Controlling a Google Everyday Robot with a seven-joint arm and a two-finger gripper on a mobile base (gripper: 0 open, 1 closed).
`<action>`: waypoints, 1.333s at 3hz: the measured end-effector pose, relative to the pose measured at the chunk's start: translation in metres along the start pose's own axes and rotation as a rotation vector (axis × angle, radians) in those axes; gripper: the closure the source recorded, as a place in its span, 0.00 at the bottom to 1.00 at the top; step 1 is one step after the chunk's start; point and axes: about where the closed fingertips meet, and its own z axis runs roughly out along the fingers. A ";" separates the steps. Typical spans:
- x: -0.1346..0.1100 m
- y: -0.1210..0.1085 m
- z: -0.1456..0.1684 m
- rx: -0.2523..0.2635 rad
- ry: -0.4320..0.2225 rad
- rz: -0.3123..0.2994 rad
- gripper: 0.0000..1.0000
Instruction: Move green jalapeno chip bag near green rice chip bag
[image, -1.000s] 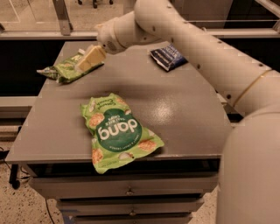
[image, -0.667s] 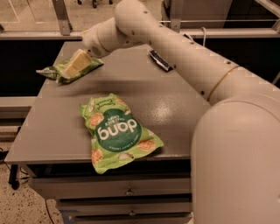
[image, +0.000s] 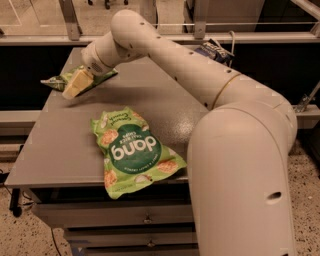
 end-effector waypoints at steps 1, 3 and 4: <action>0.006 0.002 0.011 -0.004 0.015 0.013 0.17; -0.004 -0.005 -0.005 0.039 -0.022 0.005 0.64; -0.011 -0.006 -0.024 0.072 -0.049 -0.005 0.88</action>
Offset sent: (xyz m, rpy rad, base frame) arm 0.0078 -0.0055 -0.0007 0.0055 -0.0052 -0.0440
